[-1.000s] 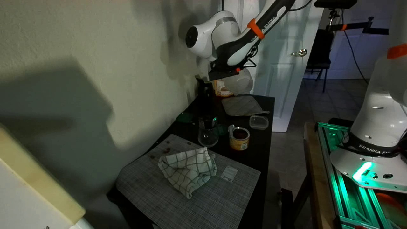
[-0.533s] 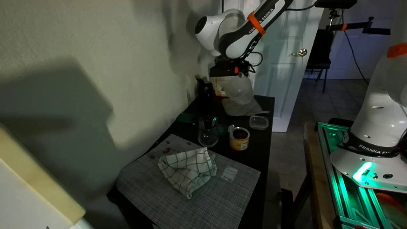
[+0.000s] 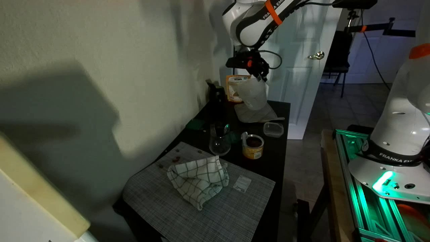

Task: Pour out the black object from the jar

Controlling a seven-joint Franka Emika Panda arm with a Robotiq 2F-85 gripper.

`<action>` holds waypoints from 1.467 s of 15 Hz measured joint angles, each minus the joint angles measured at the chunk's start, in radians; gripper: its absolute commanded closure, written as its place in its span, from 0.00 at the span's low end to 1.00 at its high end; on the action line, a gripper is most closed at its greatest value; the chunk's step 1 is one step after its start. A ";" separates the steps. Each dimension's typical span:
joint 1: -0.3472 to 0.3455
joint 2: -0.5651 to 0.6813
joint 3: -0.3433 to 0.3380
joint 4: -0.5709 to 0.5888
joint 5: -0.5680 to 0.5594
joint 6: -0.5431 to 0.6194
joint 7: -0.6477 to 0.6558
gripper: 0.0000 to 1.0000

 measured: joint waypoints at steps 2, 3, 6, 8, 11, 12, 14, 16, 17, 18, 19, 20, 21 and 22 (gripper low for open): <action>0.002 -0.002 0.000 0.000 0.005 0.051 0.015 0.89; 0.004 -0.002 -0.001 0.001 0.005 0.052 0.014 0.89; 0.006 0.019 -0.001 0.017 0.116 0.026 0.041 0.89; 0.005 0.044 -0.002 0.042 0.217 0.022 0.053 0.89; 0.000 0.080 -0.016 0.092 0.335 0.022 0.090 0.89; -0.004 0.091 -0.024 0.111 0.367 0.022 0.101 0.89; -0.014 0.111 -0.040 0.149 0.425 0.022 0.132 0.89; -0.020 0.134 -0.048 0.179 0.479 0.024 0.173 0.89; -0.019 0.147 -0.048 0.192 0.498 0.027 0.191 0.89; -0.016 0.161 -0.046 0.201 0.510 0.034 0.208 0.89; -0.012 0.174 -0.045 0.208 0.517 0.044 0.220 0.89; -0.007 0.187 -0.044 0.214 0.520 0.059 0.236 0.89; 0.000 0.202 -0.043 0.219 0.520 0.082 0.258 0.89; 0.006 0.215 -0.043 0.223 0.520 0.102 0.273 0.89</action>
